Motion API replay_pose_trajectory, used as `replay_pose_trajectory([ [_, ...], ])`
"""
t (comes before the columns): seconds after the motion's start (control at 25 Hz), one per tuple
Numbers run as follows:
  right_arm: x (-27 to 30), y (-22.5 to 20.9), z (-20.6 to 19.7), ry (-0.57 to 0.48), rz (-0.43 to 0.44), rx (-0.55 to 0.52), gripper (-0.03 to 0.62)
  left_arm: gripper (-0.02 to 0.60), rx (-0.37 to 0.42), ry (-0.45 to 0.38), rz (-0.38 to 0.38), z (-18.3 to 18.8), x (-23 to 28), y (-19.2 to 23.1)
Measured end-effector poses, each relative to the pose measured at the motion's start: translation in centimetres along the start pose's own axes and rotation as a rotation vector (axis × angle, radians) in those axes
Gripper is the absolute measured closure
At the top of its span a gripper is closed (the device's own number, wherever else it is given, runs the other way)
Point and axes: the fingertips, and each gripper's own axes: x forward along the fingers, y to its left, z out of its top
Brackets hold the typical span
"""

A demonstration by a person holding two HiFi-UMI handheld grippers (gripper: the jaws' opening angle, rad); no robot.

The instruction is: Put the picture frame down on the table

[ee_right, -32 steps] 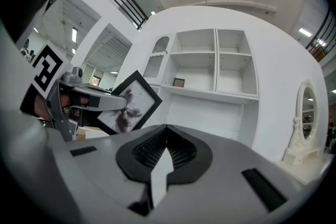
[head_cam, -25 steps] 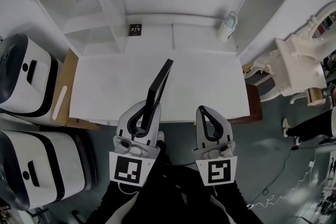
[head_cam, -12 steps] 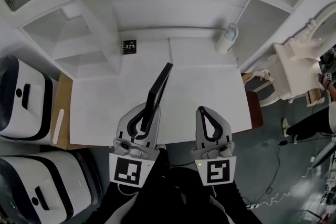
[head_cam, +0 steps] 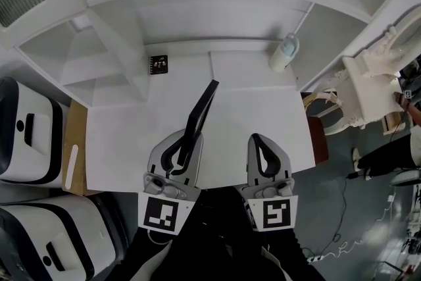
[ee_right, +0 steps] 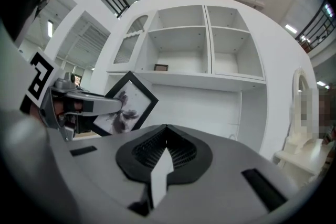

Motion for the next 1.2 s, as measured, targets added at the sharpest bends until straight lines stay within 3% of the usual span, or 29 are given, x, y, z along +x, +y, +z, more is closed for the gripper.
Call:
replay_pose_trajectory([
  [0.28, 1.0, -1.6, -0.9, 0.005, 0.075, 0.045, 0.592, 0.538, 0.010, 0.004, 0.015, -0.1, 2.0, -0.8],
  [0.6, 3.2, -0.8, -1.6, 0.020, 0.282, 0.128, 0.574, 0.538, 0.002, 0.003, 0.030, 0.4, 3.6, -2.4],
  [1.0, 5.6, -1.6, -0.4, -0.095, 0.418, 0.445, 0.474, 0.538, -0.058, -0.007, -0.005, 0.5, 4.4, -3.7],
  [1.2, 6.5, -2.0, -1.0, -0.091, 0.470, 0.524, 0.461, 0.538, -0.065, -0.016, -0.033, 0.6, 5.2, -4.2],
])
